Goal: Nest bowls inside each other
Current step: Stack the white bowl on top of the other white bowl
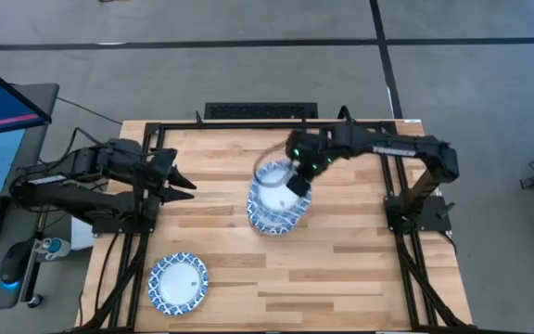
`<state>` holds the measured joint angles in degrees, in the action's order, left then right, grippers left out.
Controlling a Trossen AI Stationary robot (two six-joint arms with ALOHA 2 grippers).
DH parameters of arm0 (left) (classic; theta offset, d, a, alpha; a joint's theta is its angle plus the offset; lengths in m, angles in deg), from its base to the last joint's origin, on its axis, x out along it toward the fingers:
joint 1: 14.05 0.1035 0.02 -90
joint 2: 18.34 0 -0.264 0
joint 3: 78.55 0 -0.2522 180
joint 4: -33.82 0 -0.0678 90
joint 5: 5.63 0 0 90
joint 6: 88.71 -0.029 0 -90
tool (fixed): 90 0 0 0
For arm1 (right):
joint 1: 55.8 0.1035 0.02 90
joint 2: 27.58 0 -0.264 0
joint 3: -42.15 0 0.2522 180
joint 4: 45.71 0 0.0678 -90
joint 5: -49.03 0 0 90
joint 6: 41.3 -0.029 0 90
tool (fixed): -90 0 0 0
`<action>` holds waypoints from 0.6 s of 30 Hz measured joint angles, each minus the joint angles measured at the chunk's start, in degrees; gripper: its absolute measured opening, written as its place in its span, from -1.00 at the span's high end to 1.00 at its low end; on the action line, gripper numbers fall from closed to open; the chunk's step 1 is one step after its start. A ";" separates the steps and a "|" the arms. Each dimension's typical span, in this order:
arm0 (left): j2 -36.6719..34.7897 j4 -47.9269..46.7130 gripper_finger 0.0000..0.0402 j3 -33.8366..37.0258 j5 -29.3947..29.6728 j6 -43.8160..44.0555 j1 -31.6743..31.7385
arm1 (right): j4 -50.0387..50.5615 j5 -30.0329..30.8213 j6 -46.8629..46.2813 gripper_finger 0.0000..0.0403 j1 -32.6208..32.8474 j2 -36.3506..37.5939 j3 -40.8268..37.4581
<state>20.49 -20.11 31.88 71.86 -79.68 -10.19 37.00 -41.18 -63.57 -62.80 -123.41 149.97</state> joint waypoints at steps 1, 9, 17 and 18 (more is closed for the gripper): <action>-0.20 -0.01 0.42 0.00 0.08 0.00 0.00 | -1.80 -1.16 0.13 0.97 -1.36 -0.77 0.08; -2.15 -0.92 0.42 0.00 0.43 0.04 -0.02 | -2.54 -9.63 5.58 0.96 -3.87 -7.50 -0.02; -3.05 -3.24 0.42 0.00 1.62 0.32 -0.02 | -4.00 -11.54 8.37 0.91 -4.00 -11.54 -0.09; -3.02 -3.45 0.42 0.00 1.83 0.83 -0.02 | -3.72 -11.50 9.11 0.88 -4.00 -11.54 -0.09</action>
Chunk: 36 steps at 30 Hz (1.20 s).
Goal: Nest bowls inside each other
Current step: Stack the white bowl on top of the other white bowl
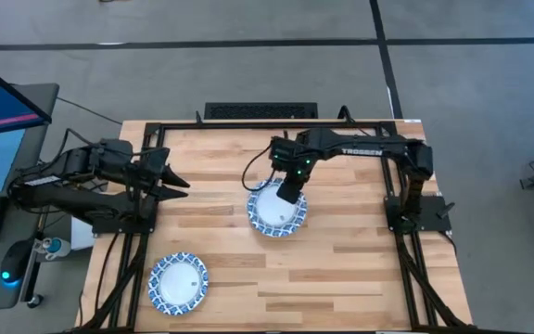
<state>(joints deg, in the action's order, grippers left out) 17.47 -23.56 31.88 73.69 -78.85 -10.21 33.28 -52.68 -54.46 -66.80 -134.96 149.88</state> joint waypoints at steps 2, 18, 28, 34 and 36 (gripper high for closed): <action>0.02 -0.36 0.42 0.00 0.30 1.35 0.00 | -1.62 0.53 1.29 0.82 0.00 -0.80 0.17; 0.13 -16.19 0.42 0.00 -2.10 10.71 -0.02 | -3.62 1.29 1.62 0.62 -0.25 -4.55 0.02; 0.13 -15.74 0.42 0.00 -1.00 9.75 -0.02 | -6.13 1.32 5.51 0.28 -0.02 -4.52 0.02; 0.19 -16.29 0.42 0.00 -1.83 10.21 -0.02 | -7.47 1.20 2.10 0.00 0.59 -4.52 0.02; 0.20 -18.88 0.42 0.00 -2.58 10.78 -0.02 | -7.47 0.74 -1.52 -0.06 0.80 -4.52 0.02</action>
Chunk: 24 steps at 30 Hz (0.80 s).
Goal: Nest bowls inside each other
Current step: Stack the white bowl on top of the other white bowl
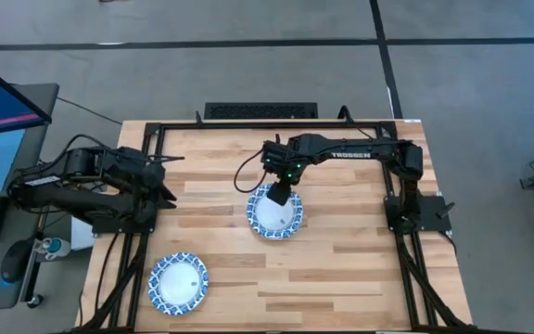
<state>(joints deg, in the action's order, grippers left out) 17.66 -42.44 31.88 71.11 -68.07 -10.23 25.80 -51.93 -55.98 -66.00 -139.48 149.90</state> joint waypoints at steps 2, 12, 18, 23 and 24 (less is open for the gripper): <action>0.00 -2.98 0.42 0.00 -0.84 0.86 0.00 | -0.15 -1.27 -4.26 -0.10 0.48 0.00 0.00; -0.01 -14.53 0.42 0.19 -2.04 4.39 0.00 | -14.67 -6.33 -1.96 -0.11 10.08 0.66 0.00; -0.04 -12.03 0.42 6.00 -8.25 5.69 -1.49 | -30.64 -5.53 -5.28 -0.11 14.32 0.66 0.00; 0.00 -3.27 0.42 13.39 -10.46 5.43 -6.67 | -40.59 -5.26 -8.95 -0.10 14.59 0.66 0.00; 0.00 -1.16 0.42 14.52 -9.98 5.39 -8.04 | -40.70 -5.09 -9.62 -0.10 14.47 0.66 0.00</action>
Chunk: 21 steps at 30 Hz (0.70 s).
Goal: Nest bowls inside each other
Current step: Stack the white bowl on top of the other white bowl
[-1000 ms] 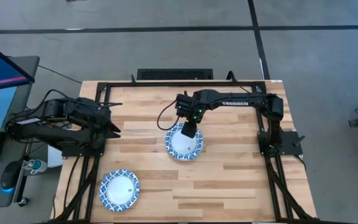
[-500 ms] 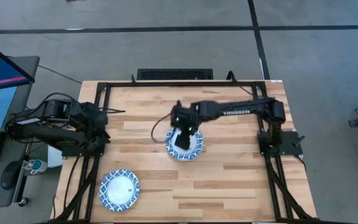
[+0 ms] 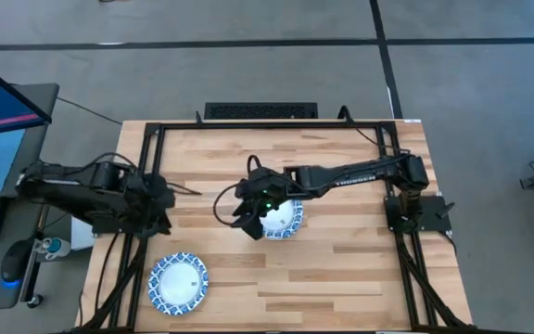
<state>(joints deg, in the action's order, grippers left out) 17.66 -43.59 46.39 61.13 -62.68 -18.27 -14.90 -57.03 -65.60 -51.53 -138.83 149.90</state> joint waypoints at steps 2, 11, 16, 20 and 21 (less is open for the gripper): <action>-0.02 4.22 0.42 1.76 2.26 -0.10 -2.90 | 0.80 1.72 0.16 -0.10 -0.08 -0.02 0.00; 4.18 7.99 0.42 4.11 5.35 -4.96 -19.23 | 3.62 5.66 1.31 -0.10 0.13 -0.02 0.00; 8.93 8.36 0.42 4.13 9.23 -5.63 -26.04 | 3.88 5.67 1.31 -0.10 0.09 -0.02 0.00; 13.71 10.32 0.42 4.13 12.10 -3.20 -28.66 | 3.56 5.66 1.17 -0.10 -0.02 -0.03 0.00; 15.03 10.58 0.42 4.13 13.39 -2.20 -29.20 | 3.46 5.67 1.14 -0.10 -0.02 -0.04 0.00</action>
<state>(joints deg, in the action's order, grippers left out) 32.70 -33.01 50.52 74.52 -64.88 -47.47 -11.44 -51.36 -64.46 -51.55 -138.87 149.90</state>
